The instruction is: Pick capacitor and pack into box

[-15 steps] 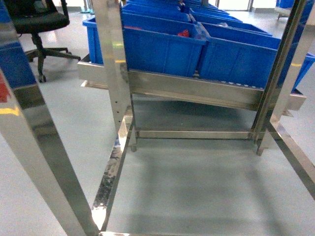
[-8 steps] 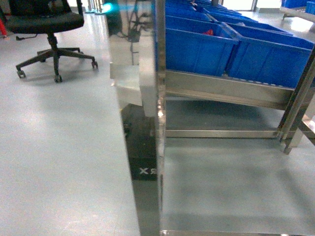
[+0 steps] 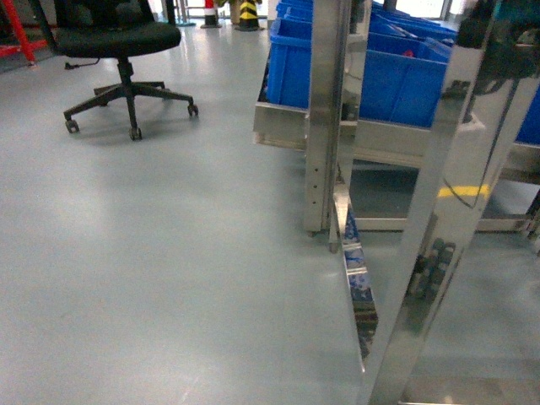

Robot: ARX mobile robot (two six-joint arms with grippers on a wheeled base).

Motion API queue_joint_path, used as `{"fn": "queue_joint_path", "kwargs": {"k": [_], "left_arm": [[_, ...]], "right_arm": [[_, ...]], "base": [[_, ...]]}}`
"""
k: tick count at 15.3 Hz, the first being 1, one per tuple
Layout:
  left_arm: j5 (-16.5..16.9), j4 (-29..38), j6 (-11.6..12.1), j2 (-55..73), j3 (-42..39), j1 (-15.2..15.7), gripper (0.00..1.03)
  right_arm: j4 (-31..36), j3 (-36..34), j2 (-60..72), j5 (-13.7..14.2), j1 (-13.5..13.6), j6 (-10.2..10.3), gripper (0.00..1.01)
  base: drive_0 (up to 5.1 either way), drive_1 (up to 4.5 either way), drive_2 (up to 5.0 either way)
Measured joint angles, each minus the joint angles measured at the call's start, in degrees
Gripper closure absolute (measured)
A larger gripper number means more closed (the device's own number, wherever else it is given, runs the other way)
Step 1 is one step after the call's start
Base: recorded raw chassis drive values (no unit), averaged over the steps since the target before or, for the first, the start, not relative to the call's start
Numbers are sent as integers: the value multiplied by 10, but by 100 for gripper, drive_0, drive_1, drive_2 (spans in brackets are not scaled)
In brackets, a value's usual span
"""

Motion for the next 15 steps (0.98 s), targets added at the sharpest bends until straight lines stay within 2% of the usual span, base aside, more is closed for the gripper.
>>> {"fn": "queue_joint_path", "kwargs": {"k": [15], "left_arm": [[1, 0, 0, 0, 0, 0, 59]], "right_arm": [[-1, 0, 0, 0, 0, 0, 3]], "base": [[-480, 142, 345]]}}
